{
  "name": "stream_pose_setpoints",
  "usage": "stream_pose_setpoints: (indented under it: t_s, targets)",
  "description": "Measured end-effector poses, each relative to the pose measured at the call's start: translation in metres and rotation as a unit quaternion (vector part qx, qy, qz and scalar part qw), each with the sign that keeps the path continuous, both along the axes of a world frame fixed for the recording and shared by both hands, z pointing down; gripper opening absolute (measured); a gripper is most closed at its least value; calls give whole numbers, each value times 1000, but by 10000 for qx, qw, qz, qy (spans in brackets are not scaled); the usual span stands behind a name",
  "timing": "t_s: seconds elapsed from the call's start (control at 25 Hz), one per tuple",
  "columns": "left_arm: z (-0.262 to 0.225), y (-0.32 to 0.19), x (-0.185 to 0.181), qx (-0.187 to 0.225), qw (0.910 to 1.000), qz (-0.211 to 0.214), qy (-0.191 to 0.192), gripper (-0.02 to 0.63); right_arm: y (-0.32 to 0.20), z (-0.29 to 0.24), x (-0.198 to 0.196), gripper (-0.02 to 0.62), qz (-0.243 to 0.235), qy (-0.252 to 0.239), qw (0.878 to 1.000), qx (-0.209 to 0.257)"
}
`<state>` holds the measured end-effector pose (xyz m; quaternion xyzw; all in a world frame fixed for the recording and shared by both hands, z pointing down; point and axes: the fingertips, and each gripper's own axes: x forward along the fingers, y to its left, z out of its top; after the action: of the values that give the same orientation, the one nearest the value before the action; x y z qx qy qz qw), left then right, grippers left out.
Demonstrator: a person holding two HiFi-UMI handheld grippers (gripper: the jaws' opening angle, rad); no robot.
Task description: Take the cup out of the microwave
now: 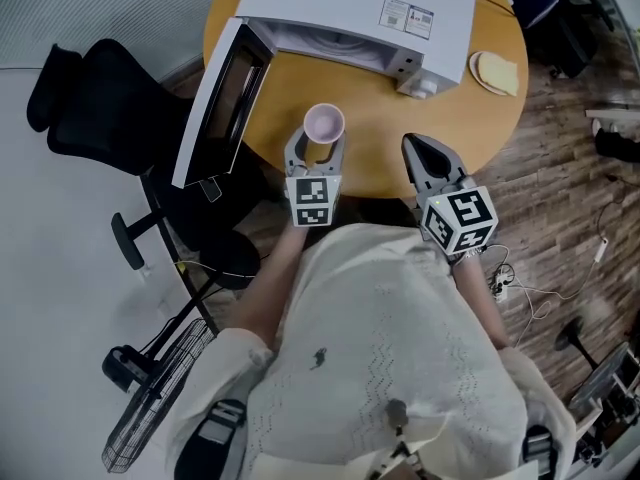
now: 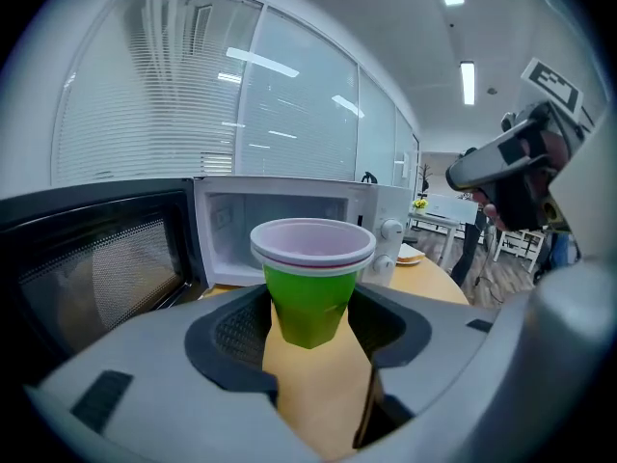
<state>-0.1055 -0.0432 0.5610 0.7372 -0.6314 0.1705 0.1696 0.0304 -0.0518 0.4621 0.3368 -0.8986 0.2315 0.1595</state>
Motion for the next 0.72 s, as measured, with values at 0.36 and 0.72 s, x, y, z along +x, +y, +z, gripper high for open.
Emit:
stream_pose_setpoints:
  t_s: [0.36, 0.72]
  targets:
    - [-9, 23, 11, -54, 9997, -221, 39, 272, 8, 6, 7, 8, -257, 68, 9996, -22]
    - [-18, 39, 30, -13, 9990, -384, 218, 272, 16, 10, 20, 8, -406, 89, 9991, -10]
